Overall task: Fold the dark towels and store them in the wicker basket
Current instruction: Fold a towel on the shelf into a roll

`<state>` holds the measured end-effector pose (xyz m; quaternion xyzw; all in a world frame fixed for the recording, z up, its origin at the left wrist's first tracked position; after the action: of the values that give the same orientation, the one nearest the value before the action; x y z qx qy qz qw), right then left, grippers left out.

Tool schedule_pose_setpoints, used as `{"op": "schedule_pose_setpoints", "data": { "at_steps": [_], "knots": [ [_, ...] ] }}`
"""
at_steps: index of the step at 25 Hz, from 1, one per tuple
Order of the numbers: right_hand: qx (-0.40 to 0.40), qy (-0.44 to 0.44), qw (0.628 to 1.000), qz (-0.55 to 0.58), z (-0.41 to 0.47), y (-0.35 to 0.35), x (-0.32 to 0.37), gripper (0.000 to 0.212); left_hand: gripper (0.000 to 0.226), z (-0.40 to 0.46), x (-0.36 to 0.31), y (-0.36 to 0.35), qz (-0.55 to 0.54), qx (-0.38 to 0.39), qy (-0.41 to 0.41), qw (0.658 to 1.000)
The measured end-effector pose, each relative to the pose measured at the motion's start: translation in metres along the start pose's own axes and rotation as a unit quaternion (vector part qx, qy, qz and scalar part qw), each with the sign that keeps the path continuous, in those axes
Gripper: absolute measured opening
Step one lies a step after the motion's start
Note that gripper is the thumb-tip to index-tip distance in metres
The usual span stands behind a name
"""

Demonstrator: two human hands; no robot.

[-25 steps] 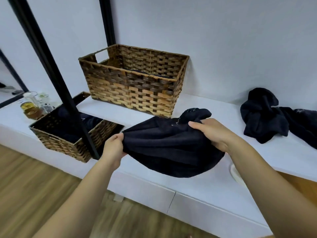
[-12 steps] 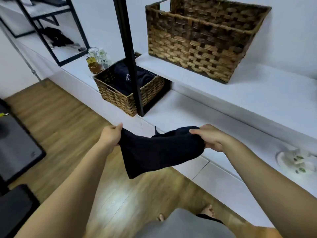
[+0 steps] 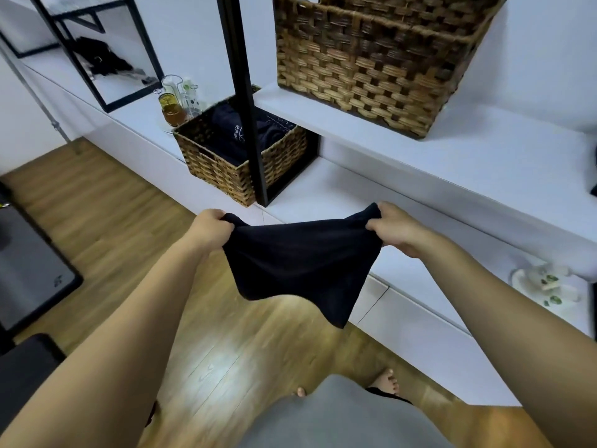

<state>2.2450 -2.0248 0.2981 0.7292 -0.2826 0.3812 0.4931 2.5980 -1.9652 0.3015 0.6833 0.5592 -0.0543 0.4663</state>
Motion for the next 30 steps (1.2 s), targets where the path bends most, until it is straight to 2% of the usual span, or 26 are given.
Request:
{"op": "schedule_pose_setpoints", "data": {
  "at_steps": [3,5,7,11,14,17,18,21,24,27,29,30],
  "knots": [
    [-0.077,0.057,0.986,-0.137,-0.006,0.021,0.009,0.017,0.013,-0.004,-0.016,0.000,0.039,-0.045,-0.063,0.996],
    [-0.119,0.073,0.978,-0.155,-0.009,0.031,0.007,0.006,0.017,-0.006,-0.024,0.000,0.039,-0.064,-0.086,0.993],
    [-0.162,0.062,0.978,-0.112,-0.012,0.042,-0.001,0.010,0.020,-0.009,-0.029,0.001,0.040,-0.089,-0.092,0.991],
    [-0.230,-0.001,0.966,0.115,-0.022,0.052,-0.022,0.016,0.032,-0.008,-0.026,0.010,-0.013,-0.119,-0.055,0.991],
    [-0.194,-0.028,0.956,0.220,-0.024,0.043,-0.024,0.017,0.034,-0.003,-0.028,0.012,-0.046,-0.102,-0.022,0.993],
    [-0.163,-0.020,0.959,0.233,-0.028,0.040,-0.018,0.021,0.002,-0.002,-0.035,0.000,-0.118,-0.028,-0.010,0.993],
    [-0.164,-0.016,0.959,0.232,-0.030,0.041,-0.017,0.021,0.007,0.000,-0.037,-0.003,-0.109,-0.023,-0.017,0.994],
    [-0.169,-0.002,0.962,0.213,-0.034,0.047,-0.017,0.021,0.024,-0.001,-0.043,-0.001,-0.005,-0.056,-0.065,0.996],
    [-0.163,0.013,0.969,0.187,-0.041,0.053,-0.020,0.019,0.040,-0.008,-0.040,-0.002,0.127,-0.110,-0.077,0.983],
    [-0.159,0.043,0.972,0.165,-0.047,0.061,-0.017,0.019,0.040,-0.023,-0.043,-0.007,0.201,-0.176,-0.073,0.961],
    [-0.172,0.055,0.971,0.159,-0.052,0.069,-0.017,0.018,0.032,-0.028,-0.043,-0.009,0.138,-0.171,-0.059,0.974],
    [-0.178,0.057,0.970,0.156,-0.056,0.076,-0.020,0.018,0.030,-0.028,-0.040,-0.011,0.047,-0.139,-0.032,0.989]
  ]
}}
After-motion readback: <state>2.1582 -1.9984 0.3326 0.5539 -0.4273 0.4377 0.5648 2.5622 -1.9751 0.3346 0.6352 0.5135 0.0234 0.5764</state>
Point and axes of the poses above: each hand's wrist, its own z-axis towards the middle knuckle, its own y-axis out of the back of the hand, x = y × z, the point moved 10 cm from there along z, towards the middle knuckle, and after that the axes turned 14 degrees about y, right-handed, at the moved point
